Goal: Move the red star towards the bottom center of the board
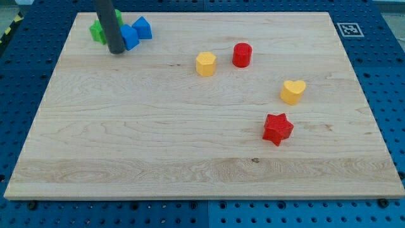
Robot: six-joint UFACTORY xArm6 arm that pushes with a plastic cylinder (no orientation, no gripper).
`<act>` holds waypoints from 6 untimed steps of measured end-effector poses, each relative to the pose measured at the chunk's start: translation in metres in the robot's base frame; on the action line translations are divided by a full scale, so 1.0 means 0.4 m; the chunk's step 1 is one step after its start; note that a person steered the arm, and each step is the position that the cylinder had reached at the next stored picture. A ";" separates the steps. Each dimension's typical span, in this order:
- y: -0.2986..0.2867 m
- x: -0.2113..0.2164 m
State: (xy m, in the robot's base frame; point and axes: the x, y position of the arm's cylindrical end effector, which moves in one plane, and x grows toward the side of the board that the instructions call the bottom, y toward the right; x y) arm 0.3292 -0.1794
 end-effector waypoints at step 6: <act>0.440 0.243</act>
State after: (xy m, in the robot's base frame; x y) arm 0.4266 -0.0034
